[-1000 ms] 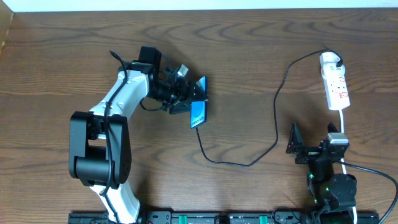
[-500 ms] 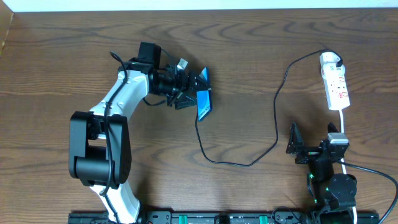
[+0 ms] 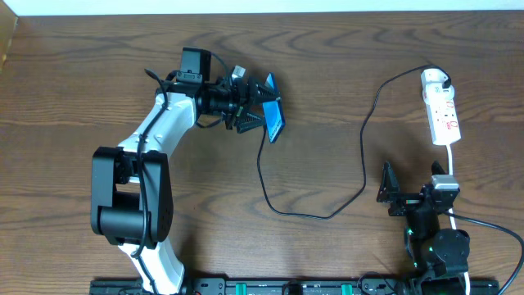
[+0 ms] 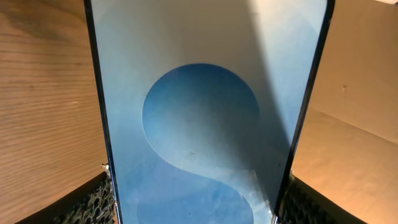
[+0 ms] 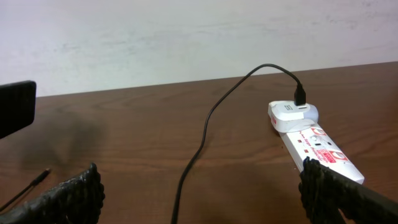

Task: Plug charger to phone and switch on socket
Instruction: 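Lift the phone with the left gripper and tilt it rightward, then raise the right gripper from rest and move it left toward the cable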

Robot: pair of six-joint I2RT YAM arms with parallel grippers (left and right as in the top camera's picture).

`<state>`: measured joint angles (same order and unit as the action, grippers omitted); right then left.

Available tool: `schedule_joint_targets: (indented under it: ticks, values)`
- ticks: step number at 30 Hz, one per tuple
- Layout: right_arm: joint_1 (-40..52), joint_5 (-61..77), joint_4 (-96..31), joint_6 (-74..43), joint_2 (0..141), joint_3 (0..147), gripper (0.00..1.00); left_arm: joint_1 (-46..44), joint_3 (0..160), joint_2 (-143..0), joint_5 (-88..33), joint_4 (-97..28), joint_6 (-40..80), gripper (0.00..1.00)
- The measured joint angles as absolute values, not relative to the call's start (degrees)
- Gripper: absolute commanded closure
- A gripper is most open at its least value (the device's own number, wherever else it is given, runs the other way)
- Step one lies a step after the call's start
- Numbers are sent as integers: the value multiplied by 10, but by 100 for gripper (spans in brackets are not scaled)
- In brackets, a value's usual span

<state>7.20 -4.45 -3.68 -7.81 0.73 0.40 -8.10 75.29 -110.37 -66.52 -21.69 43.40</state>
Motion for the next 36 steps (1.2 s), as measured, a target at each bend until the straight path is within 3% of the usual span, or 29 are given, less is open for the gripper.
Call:
schedule_joint_targets:
  ticks: [22, 36]
  values:
    - [72, -44, -37, -78, 7, 4, 1, -81, 753, -1104, -674, -46, 647, 35]
    - [72, -44, -36, -78, 7, 4, 1, -81, 753, -1104, -675, -38, 750, 35]
